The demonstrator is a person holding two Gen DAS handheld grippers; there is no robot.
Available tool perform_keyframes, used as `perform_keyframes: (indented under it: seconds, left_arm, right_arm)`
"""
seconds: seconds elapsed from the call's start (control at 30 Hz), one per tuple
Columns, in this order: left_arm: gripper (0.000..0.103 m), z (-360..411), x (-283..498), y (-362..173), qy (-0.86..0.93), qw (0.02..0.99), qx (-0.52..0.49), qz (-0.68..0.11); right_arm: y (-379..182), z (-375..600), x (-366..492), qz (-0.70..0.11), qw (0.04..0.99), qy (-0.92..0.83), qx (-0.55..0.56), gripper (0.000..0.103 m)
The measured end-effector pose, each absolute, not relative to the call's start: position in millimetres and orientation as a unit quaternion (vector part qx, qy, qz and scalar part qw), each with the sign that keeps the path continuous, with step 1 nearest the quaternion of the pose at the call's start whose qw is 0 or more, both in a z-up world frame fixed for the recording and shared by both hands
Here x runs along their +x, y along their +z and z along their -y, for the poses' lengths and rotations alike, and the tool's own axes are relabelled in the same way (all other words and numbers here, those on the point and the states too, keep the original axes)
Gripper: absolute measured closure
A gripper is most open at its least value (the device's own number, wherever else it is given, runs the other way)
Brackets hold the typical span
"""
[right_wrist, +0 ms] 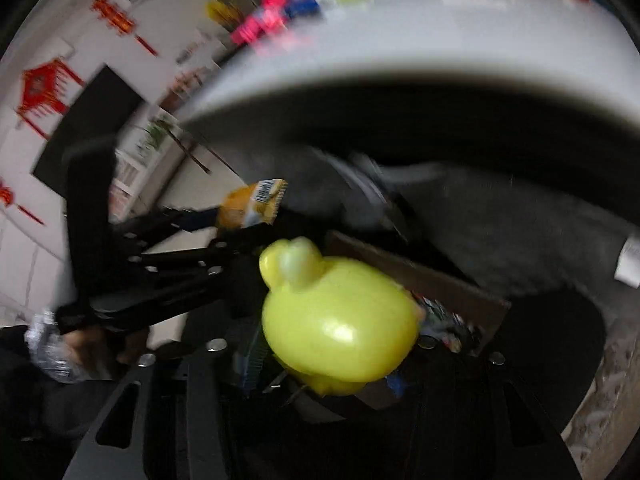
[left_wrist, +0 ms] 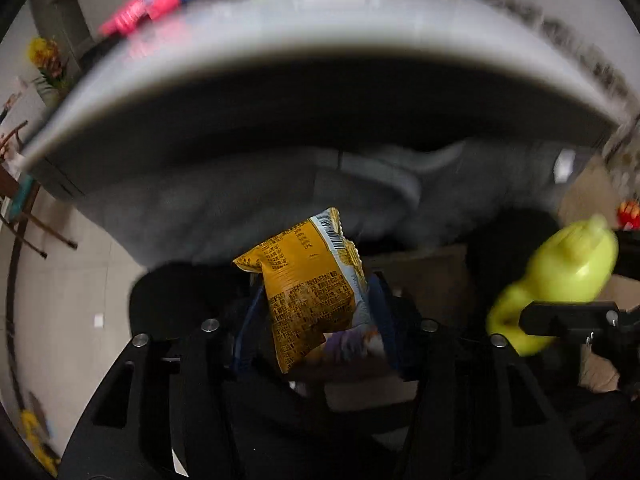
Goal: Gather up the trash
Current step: 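Carry both items over the cardboard box and open both tools, then grasp the white plastic bag with the right tool while the left grasps the pink toy gun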
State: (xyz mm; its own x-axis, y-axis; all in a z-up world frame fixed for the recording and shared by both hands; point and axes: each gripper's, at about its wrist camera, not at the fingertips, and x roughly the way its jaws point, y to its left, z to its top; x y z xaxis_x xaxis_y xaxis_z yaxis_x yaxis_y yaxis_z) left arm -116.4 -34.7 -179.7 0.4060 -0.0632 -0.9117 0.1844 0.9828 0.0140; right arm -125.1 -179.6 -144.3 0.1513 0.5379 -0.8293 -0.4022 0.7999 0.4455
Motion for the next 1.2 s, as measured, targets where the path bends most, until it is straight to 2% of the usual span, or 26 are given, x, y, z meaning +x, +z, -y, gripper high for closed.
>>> perform_keyframes:
  seconds: [0.03, 0.07, 0.17, 0.23, 0.37, 0.43, 0.5, 0.6, 0.77, 1.03, 1.1, 1.2]
  left_arm:
    - [0.032, 35.5, -111.0, -198.1, -0.069, 0.818, 0.060, -0.567]
    - [0.022, 36.0, -110.1, -206.5, -0.069, 0.809, 0.061, -0.581]
    - [0.022, 29.0, -106.1, -228.9, -0.067, 0.781, 0.040, -0.620]
    - [0.022, 23.9, -106.9, -226.4, -0.066, 0.782, 0.027, -0.619]
    - [0.022, 17.4, -110.1, -185.8, -0.106, 0.796, -0.002, -0.596]
    - [0.022, 12.2, -109.8, -154.4, -0.130, 0.809, -0.016, -0.572]
    - [0.022, 11.6, -109.7, -131.5, -0.136, 0.823, -0.022, -0.551]
    - [0.022, 3.1, -94.3, -93.0, -0.136, 0.849, -0.033, -0.510]
    - [0.016, -13.8, -55.9, -61.7, -0.130, 0.869, -0.085, -0.469]
    - [0.016, -25.7, -9.1, -67.0, -0.106, 0.873, -0.101, -0.465]
    - [0.016, -34.9, -1.7, -72.4, -0.101, 0.871, -0.109, -0.468]
    - [0.016, -41.4, 9.8, -69.1, -0.091, 0.875, -0.106, -0.464]
  right_arm:
    - [-153.0, 179.8, -121.8, -0.580, 0.754, 0.303, 0.058, 0.031]
    - [-161.5, 180.0, -119.5, -0.590, 0.750, 0.293, 0.056, 0.032]
    - [-156.8, 184.7, -120.1, -0.585, 0.755, 0.290, 0.062, 0.035]
    - [-128.3, 188.6, -127.6, -0.556, 0.767, 0.313, 0.061, 0.035]
    - [-50.2, 197.1, -117.6, -0.486, 0.798, 0.351, 0.066, 0.034]
    - [-17.2, 204.4, -93.6, -0.456, 0.819, 0.344, 0.055, 0.027]
    - [14.3, 204.4, -47.1, -0.415, 0.854, 0.315, 0.016, 0.021]
    - [30.8, 200.7, 40.5, -0.386, 0.885, 0.260, -0.012, 0.020]
    - [25.5, 187.7, 198.9, -0.397, 0.896, 0.197, -0.002, 0.021]
    - [-8.0, 168.7, 357.0, -0.444, 0.887, 0.124, 0.022, 0.035]
    - [-32.1, 165.3, 381.0, -0.476, 0.875, 0.090, 0.004, 0.068]
    - [-38.3, 169.0, 369.4, -0.476, 0.871, 0.120, 0.020, 0.072]
